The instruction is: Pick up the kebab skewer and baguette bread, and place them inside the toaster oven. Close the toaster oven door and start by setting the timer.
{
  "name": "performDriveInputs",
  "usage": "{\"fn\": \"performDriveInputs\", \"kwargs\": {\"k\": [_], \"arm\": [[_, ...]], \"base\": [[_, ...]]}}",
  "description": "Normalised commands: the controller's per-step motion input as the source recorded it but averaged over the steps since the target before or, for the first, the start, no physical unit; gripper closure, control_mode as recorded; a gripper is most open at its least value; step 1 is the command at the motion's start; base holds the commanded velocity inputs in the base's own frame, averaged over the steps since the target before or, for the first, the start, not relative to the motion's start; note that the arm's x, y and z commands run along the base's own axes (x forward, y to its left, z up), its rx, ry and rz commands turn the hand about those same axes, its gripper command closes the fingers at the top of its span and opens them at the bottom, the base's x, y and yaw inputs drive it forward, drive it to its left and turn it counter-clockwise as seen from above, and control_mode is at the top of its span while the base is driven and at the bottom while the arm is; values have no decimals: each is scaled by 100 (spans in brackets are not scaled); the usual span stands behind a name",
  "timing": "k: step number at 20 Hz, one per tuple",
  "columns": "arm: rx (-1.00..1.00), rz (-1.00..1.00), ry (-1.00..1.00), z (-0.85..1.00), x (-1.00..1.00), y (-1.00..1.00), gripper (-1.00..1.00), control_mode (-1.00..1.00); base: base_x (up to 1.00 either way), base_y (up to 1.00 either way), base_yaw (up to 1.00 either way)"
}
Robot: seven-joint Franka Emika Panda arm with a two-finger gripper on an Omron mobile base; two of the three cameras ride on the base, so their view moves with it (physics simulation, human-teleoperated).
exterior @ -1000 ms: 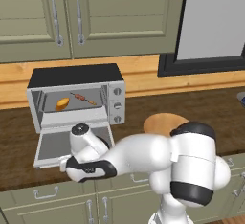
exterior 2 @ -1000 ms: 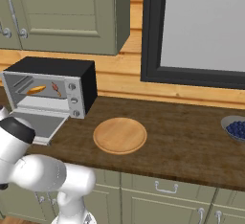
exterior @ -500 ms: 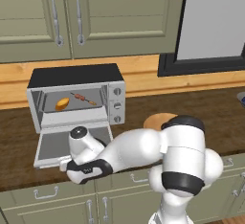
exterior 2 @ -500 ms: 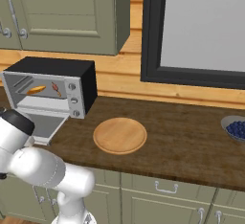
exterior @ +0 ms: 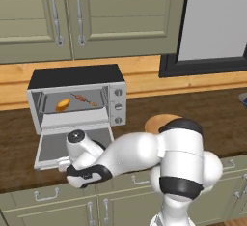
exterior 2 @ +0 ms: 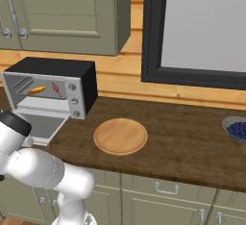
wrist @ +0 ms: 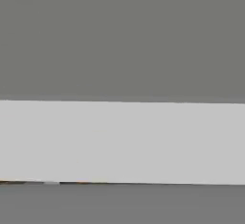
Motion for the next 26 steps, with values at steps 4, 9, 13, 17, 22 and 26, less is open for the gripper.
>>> {"fn": "performDriveInputs", "kwargs": {"k": [4,9,13,17,22,26], "arm": [[0,-2,-14,0,11,0,-100,-100],[0,-3,-13,0,19,-22,-100,-100],[1,-2,-12,3,24,-46,-100,-100],[2,-3,-9,27,30,-48,-100,-100],[4,-3,-6,41,34,-47,-100,-100],[4,-3,-5,54,45,-44,-100,-100]], "base": [[0,0,0],[0,0,0],[0,0,0],[0,0,0],[0,0,0],[0,0,0]]}}
